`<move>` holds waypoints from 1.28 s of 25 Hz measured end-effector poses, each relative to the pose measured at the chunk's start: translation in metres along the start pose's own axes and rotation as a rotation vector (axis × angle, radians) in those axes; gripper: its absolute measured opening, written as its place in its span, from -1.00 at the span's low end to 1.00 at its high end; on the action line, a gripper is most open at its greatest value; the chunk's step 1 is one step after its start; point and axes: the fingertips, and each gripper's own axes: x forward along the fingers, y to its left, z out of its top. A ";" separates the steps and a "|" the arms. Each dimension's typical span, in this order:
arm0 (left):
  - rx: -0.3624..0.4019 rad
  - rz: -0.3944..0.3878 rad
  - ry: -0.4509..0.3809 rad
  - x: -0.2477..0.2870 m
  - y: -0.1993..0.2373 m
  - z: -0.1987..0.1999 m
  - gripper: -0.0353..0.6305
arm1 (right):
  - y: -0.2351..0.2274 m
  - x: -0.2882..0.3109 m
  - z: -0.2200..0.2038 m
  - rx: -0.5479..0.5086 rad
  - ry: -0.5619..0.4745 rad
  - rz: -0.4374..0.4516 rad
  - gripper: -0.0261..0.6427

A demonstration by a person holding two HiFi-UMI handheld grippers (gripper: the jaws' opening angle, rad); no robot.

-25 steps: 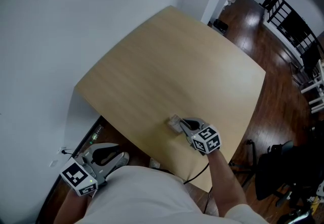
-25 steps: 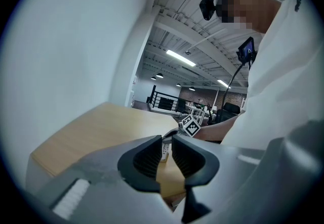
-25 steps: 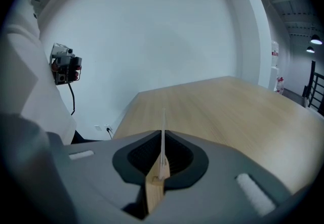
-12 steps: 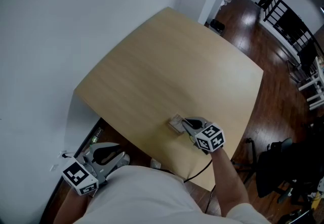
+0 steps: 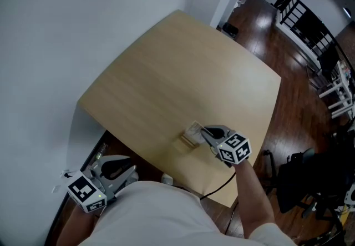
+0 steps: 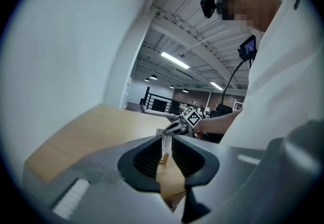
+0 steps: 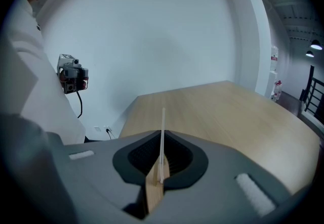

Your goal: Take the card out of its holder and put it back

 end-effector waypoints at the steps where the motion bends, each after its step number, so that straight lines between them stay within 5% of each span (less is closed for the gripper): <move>1: 0.003 -0.006 -0.002 -0.001 0.001 0.001 -0.69 | 0.000 -0.003 0.004 -0.003 -0.003 -0.008 -0.86; 15: 0.038 -0.110 -0.006 -0.030 0.021 0.003 -0.69 | 0.035 -0.043 0.039 -0.013 -0.058 -0.143 -0.86; 32: 0.084 -0.288 0.048 -0.061 0.017 -0.007 -0.69 | 0.174 -0.079 0.038 0.008 -0.098 -0.200 -0.86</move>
